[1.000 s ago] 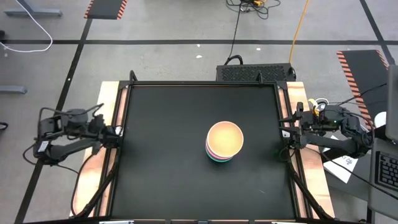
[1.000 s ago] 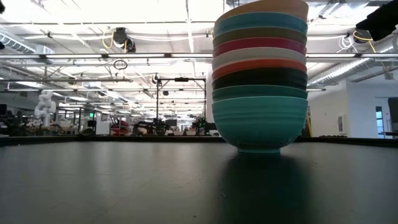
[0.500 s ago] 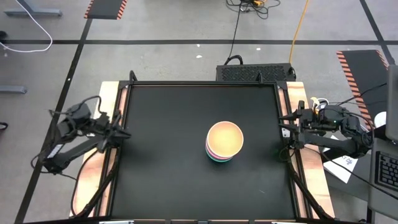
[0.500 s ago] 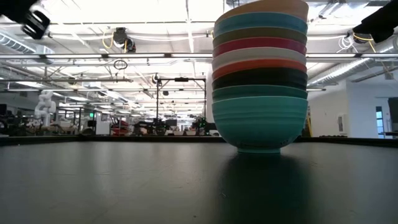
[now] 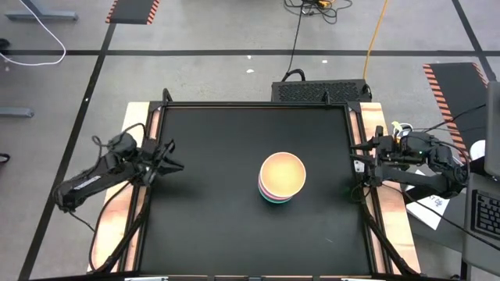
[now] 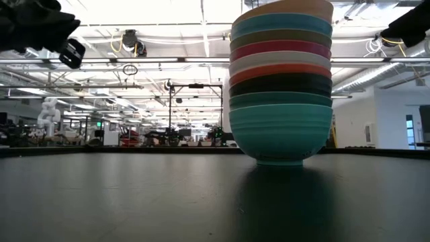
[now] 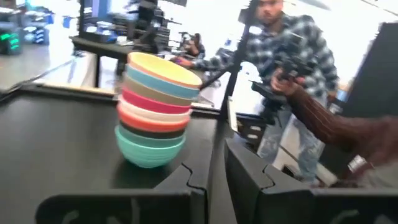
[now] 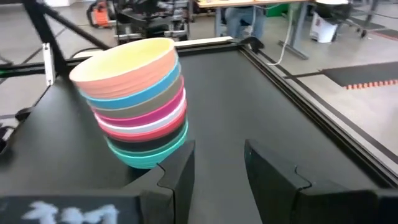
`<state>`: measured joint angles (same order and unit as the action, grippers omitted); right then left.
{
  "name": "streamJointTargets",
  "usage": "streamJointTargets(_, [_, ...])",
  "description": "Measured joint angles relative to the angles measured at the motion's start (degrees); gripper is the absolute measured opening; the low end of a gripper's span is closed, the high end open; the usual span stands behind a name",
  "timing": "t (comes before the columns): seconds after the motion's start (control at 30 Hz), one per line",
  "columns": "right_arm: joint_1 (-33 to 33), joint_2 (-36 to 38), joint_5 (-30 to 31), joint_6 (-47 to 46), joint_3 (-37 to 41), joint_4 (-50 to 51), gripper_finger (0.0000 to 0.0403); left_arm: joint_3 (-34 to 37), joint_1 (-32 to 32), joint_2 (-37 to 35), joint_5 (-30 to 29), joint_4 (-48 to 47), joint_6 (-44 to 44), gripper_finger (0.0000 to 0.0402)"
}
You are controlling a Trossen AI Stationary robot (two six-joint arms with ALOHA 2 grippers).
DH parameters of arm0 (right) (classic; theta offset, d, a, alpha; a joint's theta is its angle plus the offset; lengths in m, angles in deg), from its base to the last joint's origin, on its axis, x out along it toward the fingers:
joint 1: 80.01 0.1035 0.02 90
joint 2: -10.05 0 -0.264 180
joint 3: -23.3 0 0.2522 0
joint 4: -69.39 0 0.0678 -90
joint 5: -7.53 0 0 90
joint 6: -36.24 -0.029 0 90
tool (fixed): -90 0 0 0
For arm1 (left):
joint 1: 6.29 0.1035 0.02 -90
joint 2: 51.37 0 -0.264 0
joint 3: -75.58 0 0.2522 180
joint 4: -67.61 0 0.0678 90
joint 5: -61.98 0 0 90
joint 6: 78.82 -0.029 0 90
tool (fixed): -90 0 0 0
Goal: Nest bowls inside each other
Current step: Return to Home Position
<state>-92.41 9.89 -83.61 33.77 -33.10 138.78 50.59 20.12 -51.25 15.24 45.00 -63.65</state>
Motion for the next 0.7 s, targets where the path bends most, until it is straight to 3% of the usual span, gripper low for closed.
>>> streamJointTargets(0.23, [0.0, 0.0, 2.82, -1.36, 0.0, 0.3, 0.013, 4.9, -10.1, -0.03, -2.72, 0.82, -4.88, 0.0042])
streamJointTargets(0.4, [0.0, 0.0, 2.89, -1.38, -0.02, 0.22, 0.013, 6.64, -15.93, 2.34, -14.79, -0.42, -6.05, 0.0042])
streamJointTargets(0.7, [0.02, -0.02, -0.6, 0.34, -0.02, -0.27, 0.013, 6.86, -22.57, 4.5, -14.16, -0.36, -8.75, 0.0042])
